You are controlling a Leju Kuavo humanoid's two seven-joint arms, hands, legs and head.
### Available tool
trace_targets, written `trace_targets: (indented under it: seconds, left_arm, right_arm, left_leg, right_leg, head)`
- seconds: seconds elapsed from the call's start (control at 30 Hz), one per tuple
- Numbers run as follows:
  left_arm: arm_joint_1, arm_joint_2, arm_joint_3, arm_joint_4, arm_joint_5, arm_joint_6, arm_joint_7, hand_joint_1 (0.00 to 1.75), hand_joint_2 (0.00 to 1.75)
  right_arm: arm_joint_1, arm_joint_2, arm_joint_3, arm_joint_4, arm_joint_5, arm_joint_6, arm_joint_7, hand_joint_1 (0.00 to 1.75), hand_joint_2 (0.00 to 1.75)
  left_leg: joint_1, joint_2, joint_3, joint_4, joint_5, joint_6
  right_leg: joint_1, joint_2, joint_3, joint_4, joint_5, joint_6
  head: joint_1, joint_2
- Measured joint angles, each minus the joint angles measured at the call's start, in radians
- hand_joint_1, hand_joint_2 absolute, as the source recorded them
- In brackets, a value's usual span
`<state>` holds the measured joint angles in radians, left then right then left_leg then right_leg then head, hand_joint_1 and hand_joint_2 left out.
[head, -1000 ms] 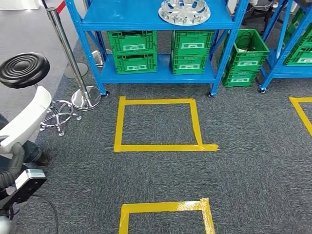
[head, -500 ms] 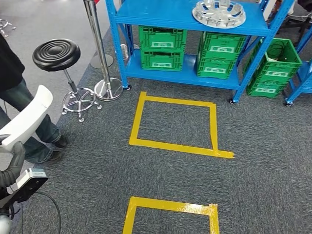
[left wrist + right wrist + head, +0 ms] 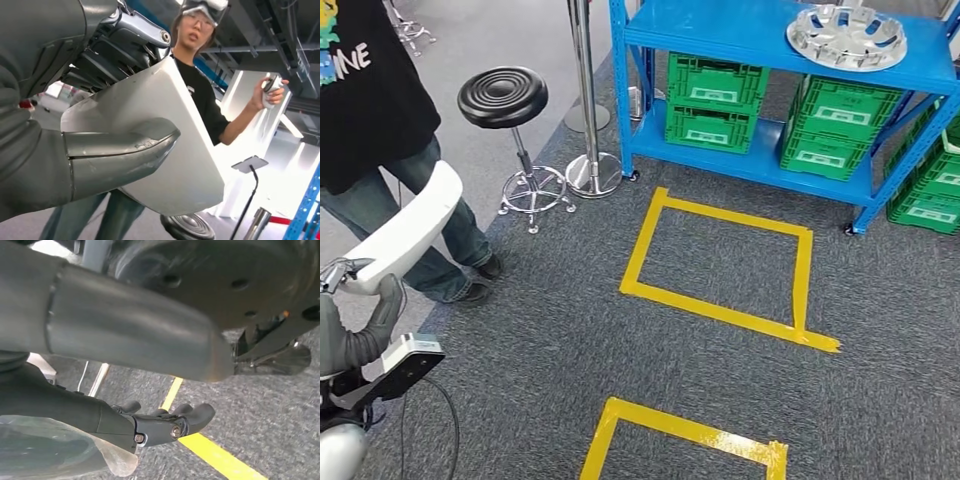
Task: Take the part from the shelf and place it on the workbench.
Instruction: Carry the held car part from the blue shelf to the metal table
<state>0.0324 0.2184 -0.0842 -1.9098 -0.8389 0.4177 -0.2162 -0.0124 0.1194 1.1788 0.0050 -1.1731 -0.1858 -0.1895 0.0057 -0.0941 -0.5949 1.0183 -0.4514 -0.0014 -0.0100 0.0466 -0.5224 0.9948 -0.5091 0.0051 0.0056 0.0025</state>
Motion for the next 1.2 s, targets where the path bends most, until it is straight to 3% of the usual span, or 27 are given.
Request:
trace_targets:
  seconds: [0.03,0.1,0.17,0.2,0.23,0.27,0.33,0.4,0.47,0.53,0.6,0.67,0.7,0.73,0.77,0.83,0.9,0.93,0.97,1.0,1.07,1.13,1.2]
  left_arm:
    - [-0.004,0.001,-0.002,0.001,0.0,-0.001,0.001,1.75,1.75]
    - [-0.013,0.002,-0.009,0.003,0.001,-0.002,0.002,1.75,1.75]
    - [-0.016,0.002,-0.016,0.007,0.001,-0.001,0.005,1.75,1.75]
    - [-0.016,0.002,-0.019,0.009,0.001,0.0,0.005,1.75,1.75]
    - [-0.016,0.002,-0.022,0.011,0.001,0.002,0.006,1.75,1.75]
    - [-0.017,0.003,-0.025,0.013,0.001,0.004,0.007,1.75,1.75]
    - [-0.022,0.005,-0.033,0.015,0.002,0.009,0.011,1.75,1.75]
    - [-0.03,0.007,-0.043,0.016,0.004,0.013,0.017,1.75,1.75]
    - [-0.033,0.009,-0.05,0.018,0.006,0.016,0.021,1.75,1.75]
    - [-0.034,0.011,-0.054,0.02,0.007,0.021,0.022,1.75,1.75]
    - [-0.033,0.012,-0.057,0.02,0.007,0.031,0.022,1.75,1.75]
    - [-0.027,0.011,-0.058,0.02,0.008,0.043,0.021,1.75,1.75]
    - [-0.021,0.011,-0.059,0.02,0.009,0.049,0.02,1.75,1.75]
    - [-0.014,0.011,-0.058,0.02,0.01,0.053,0.019,1.75,1.75]
    - [-0.007,0.011,-0.057,0.02,0.012,0.056,0.016,1.75,1.75]
    - [0.005,0.01,-0.052,0.019,0.014,0.062,0.008,1.75,1.75]
    - [0.011,0.009,-0.045,0.019,0.016,0.067,0.001,1.75,1.75]
    - [0.014,0.009,-0.042,0.019,0.018,0.068,0.0,1.75,1.75]
    - [0.017,0.009,-0.04,0.019,0.019,0.068,-0.001,1.75,1.75]
    - [0.02,0.009,-0.038,0.018,0.02,0.068,-0.001,1.75,1.75]
    - [0.024,0.009,-0.034,0.017,0.021,0.069,-0.002,1.75,1.75]
    - [0.025,0.008,-0.031,0.016,0.021,0.069,-0.004,1.75,1.75]
    - [0.03,0.006,-0.03,0.017,0.022,0.07,-0.008,1.75,1.75]
  right_arm:
    - [0.001,0.001,0.0,0.0,0.0,0.0,0.0,0.0,0.0]
    - [0.004,0.002,0.0,0.0,0.0,0.003,0.001,0.0,0.0]
    - [0.011,0.002,0.0,0.0,0.0,0.009,0.001,0.0,0.0]
    - [0.013,0.002,0.0,0.0,-0.001,0.013,0.0,0.0,0.0]
    - [0.016,0.002,0.0,0.0,-0.003,0.018,-0.002,0.0,0.0]
    - [0.017,0.002,0.0,0.0,-0.005,0.022,-0.006,0.0,0.0]
    - [0.02,0.002,0.0,0.0,-0.008,0.027,-0.017,0.0,0.0]
    - [0.024,0.002,-0.001,0.0,-0.009,0.029,-0.032,0.0,0.0]
    - [0.029,0.002,-0.002,0.0,-0.007,0.025,-0.049,0.0,0.0]
    - [0.03,0.002,-0.002,0.0,0.0,0.008,-0.07,0.0,0.0]
    - [0.03,0.002,-0.002,0.0,0.009,-0.024,-0.103,0.0,0.0]
    - [0.032,0.002,-0.003,0.0,0.013,-0.06,-0.151,0.0,0.0]
    - [0.032,0.002,-0.004,0.0,0.014,-0.075,-0.179,0.0,0.0]
    - [0.032,0.002,-0.004,0.0,0.014,-0.092,-0.211,0.0,0.0]
    - [0.03,0.002,-0.005,0.0,0.015,-0.106,-0.242,0.0,0.0]
    - [0.028,0.003,-0.006,0.0,0.014,-0.125,-0.298,0.0,0.0]
    - [0.027,0.003,-0.009,0.0,0.012,-0.131,-0.328,0.0,0.0]
    - [0.027,0.003,-0.011,0.0,0.012,-0.131,-0.335,0.0,0.0]
    - [0.026,0.004,-0.011,0.0,0.012,-0.131,-0.338,0.0,0.0]
    - [0.025,0.006,-0.012,0.0,0.012,-0.133,-0.339,0.0,0.0]
    - [0.022,0.008,-0.012,0.0,0.013,-0.14,-0.346,0.0,0.0]
    - [0.022,0.009,-0.013,0.0,0.017,-0.151,-0.36,0.0,0.0]
    - [0.021,0.009,-0.013,0.0,0.022,-0.164,-0.378,0.0,0.0]
  left_leg:
    - [-0.001,0.021,-0.01,0.023,-0.017,-0.005]
    - [0.0,0.069,-0.055,0.132,-0.079,-0.016]
    - [0.004,0.083,-0.107,0.256,-0.131,-0.023]
    - [0.005,0.085,-0.115,0.279,-0.132,-0.024]
    - [0.005,0.087,-0.102,0.26,-0.114,-0.024]
    - [0.005,0.095,-0.071,0.202,-0.08,-0.021]
    - [-0.003,0.138,0.002,0.061,-0.03,-0.011]
    - [-0.012,0.167,0.032,-0.004,-0.022,0.002]
    - [-0.014,0.15,0.027,-0.008,-0.02,0.014]
    - [-0.01,0.131,0.025,-0.013,-0.014,0.025]
    - [-0.006,0.112,0.022,-0.016,-0.009,0.033]
    - [-0.007,0.09,0.019,-0.016,-0.007,0.037]
    - [-0.007,0.078,0.018,-0.015,-0.007,0.037]
    - [-0.007,0.065,0.019,-0.015,-0.006,0.037]
    - [-0.007,0.051,0.019,-0.014,-0.006,0.037]
    - [-0.007,0.023,0.017,-0.008,-0.007,0.033]
    - [-0.006,-0.003,0.005,0.0,-0.005,0.023]
    - [-0.004,-0.017,-0.001,0.001,-0.002,0.016]
    - [-0.002,-0.032,-0.005,0.001,0.003,0.01]
    - [-0.002,-0.032,-0.009,0.003,0.002,0.003]
    - [-0.005,0.009,-0.031,0.051,-0.028,-0.007]
    - [-0.004,0.065,-0.083,0.169,-0.09,-0.017]
    - [0.001,0.081,-0.126,0.268,-0.125,-0.022]
  right_leg:
    - [-0.001,-0.01,0.0,-0.002,0.002,-0.006]
    - [0.0,-0.034,0.0,-0.004,0.003,-0.013]
    - [0.002,-0.061,-0.001,-0.004,0.002,-0.015]
    - [0.003,-0.074,-0.001,-0.003,0.001,-0.015]
    - [0.004,-0.086,0.0,-0.003,0.001,-0.015]
    - [0.005,-0.098,0.001,-0.003,-0.001,-0.015]
    - [0.01,-0.118,0.005,-0.002,-0.005,-0.01]
    - [0.015,-0.137,0.006,-0.001,-0.008,-0.002]
    - [0.016,-0.155,0.007,-0.001,-0.012,0.008]
    - [0.014,-0.129,-0.003,0.021,-0.034,0.019]
    - [0.01,-0.075,-0.051,0.121,-0.093,0.026]
    - [0.009,-0.054,-0.116,0.255,-0.147,0.028]
    - [0.009,-0.051,-0.134,0.289,-0.149,0.028]
    - [0.008,-0.049,-0.134,0.282,-0.129,0.028]
    - [0.007,-0.043,-0.115,0.235,-0.093,0.026]
    - [0.0,0.008,-0.057,0.099,-0.023,0.024]
    - [-0.005,0.053,-0.02,0.025,-0.006,0.021]
    - [-0.005,0.055,-0.015,0.019,-0.01,0.018]
    - [-0.005,0.042,-0.012,0.016,-0.01,0.014]
    - [-0.006,0.028,-0.011,0.014,-0.007,0.009]
    - [-0.008,-0.003,-0.007,0.008,-0.005,-0.002]
    - [-0.005,-0.034,-0.004,0.007,-0.007,-0.01]
    - [-0.001,-0.065,-0.004,0.008,-0.01,-0.013]
  head:
    - [-0.004,0.0]
    - [-0.012,0.0]
    - [-0.013,0.0]
    - [-0.014,0.0]
    - [-0.014,0.0]
    - [-0.014,0.0]
    - [-0.014,0.0]
    - [-0.013,0.0]
    - [-0.012,0.0]
    - [-0.011,0.0]
    - [-0.01,0.0]
    - [-0.01,0.0]
    - [-0.01,0.0]
    - [-0.01,0.0]
    - [-0.01,0.0]
    - [-0.01,0.0]
    - [-0.011,0.0]
    - [-0.011,0.0]
    - [-0.011,0.0]
    - [-0.011,0.0]
    - [-0.019,0.0]
    - [-0.026,0.0]
    - [-0.025,0.0]
